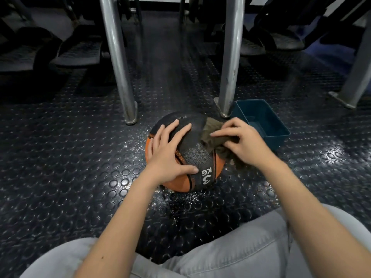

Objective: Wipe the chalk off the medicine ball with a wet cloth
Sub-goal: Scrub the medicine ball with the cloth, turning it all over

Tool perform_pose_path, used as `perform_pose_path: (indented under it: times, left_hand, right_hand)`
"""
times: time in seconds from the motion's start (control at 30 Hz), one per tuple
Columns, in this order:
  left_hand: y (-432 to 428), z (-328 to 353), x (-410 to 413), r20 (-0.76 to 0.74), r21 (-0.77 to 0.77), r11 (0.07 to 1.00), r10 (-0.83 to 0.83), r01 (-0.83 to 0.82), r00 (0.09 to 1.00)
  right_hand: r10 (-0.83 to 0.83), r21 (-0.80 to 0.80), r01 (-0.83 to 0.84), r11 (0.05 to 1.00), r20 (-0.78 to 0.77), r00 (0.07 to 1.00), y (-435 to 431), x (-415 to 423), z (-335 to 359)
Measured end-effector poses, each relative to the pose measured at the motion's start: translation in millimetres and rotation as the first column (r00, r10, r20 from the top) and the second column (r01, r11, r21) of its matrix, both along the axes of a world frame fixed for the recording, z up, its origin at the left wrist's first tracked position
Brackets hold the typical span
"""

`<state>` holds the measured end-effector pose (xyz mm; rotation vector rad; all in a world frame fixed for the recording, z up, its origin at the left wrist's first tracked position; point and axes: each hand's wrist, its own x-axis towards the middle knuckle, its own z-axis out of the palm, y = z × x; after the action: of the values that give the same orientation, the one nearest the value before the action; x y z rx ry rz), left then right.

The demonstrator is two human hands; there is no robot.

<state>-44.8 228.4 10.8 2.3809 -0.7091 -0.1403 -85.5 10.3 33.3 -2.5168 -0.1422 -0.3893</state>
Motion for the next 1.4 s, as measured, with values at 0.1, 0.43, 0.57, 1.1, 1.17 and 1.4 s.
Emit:
perform_pose_path:
  times: [0.1,0.43,0.57,1.1,1.17,1.4]
  left_hand:
    - [2.8,-1.3,0.5,-0.013,-0.031,1.0,0.002,-0.002,1.0]
    - [1.3,-2.5,3.4,0.015,-0.024,1.0,-0.01,0.01,1.0]
    - [-1.1,-3.4,2.7,0.019,-0.02,1.0,-0.003,0.003,1.0]
    - [0.9,-6.6,0.8,0.01,-0.067,0.998,0.013,-0.012,1.0]
    - [2.4,-6.1,1.2,0.021,-0.078,0.997,0.015,-0.013,1.0]
    - [-1.7,-9.1,1.4,0.118,-0.048,0.996,-0.068,0.074,0.991]
  right_hand:
    - [-0.255,-0.049,0.256,0.966,0.02,0.967,-6.3,-1.1,2.5]
    - [0.076,0.009,-0.076,0.997,-0.224,0.972,-2.5,-4.8,9.3]
    - [-0.172,-0.157,0.16,0.975,-0.07,0.983,2.3,-8.8,8.9]
    - [-0.229,0.073,0.221,0.973,0.12,0.966,9.5,-10.3,16.9]
    - [-0.01,0.118,-0.011,0.993,0.173,0.985,26.6,-8.7,15.6]
    - [-0.475,-0.062,0.472,0.88,-0.072,0.877,-11.5,5.1,7.4]
